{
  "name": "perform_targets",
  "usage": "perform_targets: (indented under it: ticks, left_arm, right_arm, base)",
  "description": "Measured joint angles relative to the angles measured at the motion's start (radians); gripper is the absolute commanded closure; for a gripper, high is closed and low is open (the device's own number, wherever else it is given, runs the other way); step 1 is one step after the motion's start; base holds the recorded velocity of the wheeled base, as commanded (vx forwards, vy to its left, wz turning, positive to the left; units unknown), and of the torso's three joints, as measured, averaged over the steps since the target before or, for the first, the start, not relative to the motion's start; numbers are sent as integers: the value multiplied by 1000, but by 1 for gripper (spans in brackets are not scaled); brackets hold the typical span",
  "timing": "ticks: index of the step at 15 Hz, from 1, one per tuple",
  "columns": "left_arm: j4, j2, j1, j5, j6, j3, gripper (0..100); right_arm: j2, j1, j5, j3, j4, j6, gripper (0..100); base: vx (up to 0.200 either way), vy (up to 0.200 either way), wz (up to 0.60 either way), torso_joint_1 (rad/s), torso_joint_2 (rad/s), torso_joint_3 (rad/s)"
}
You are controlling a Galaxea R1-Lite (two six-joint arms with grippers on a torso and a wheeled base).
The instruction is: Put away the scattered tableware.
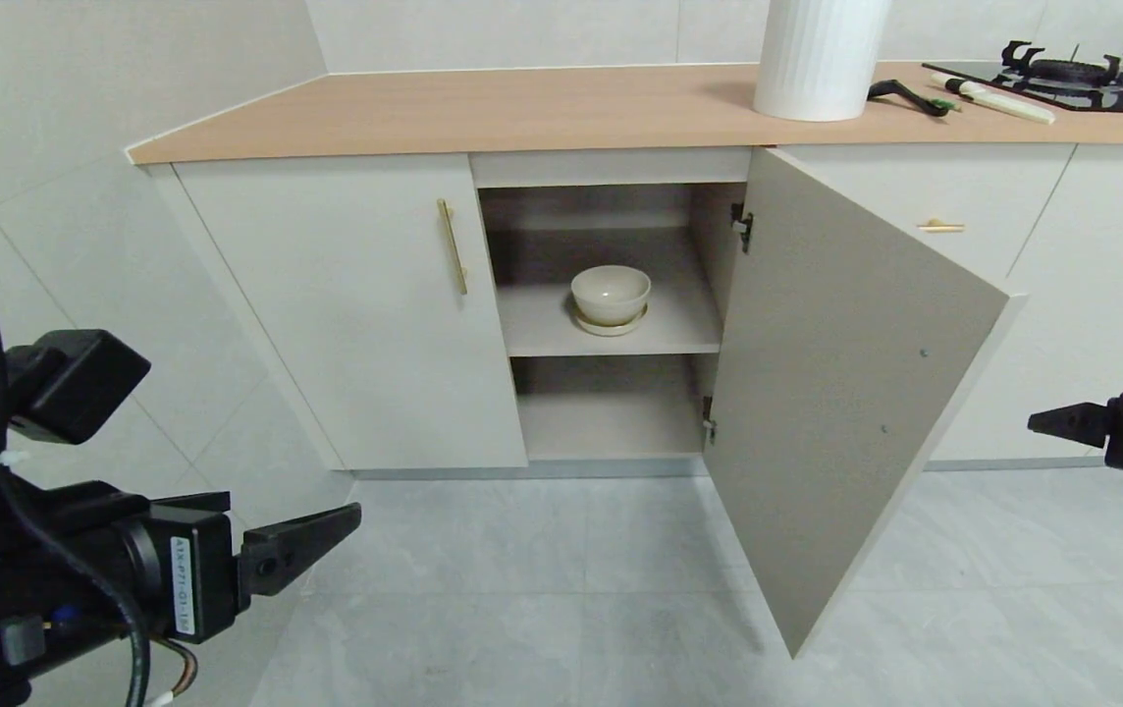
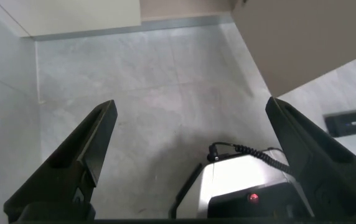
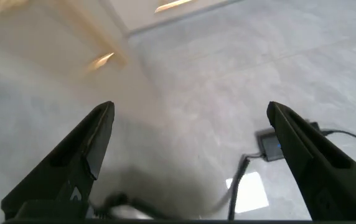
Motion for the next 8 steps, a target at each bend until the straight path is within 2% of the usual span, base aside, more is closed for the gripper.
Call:
perform_targets:
  ticks: [5, 8]
  left_arm:
    - [-31, 0, 3, 1, -6, -5, 0]
    - [-95, -1, 21, 1, -9, 0, 0]
  right_arm:
    - [150, -17, -10, -7, -251, 180, 0]
    - [217, -14, 8, -8, -308, 245, 0]
  base:
    - [0, 0, 0, 0, 0, 0]
    - [0, 0, 0, 0, 0, 0]
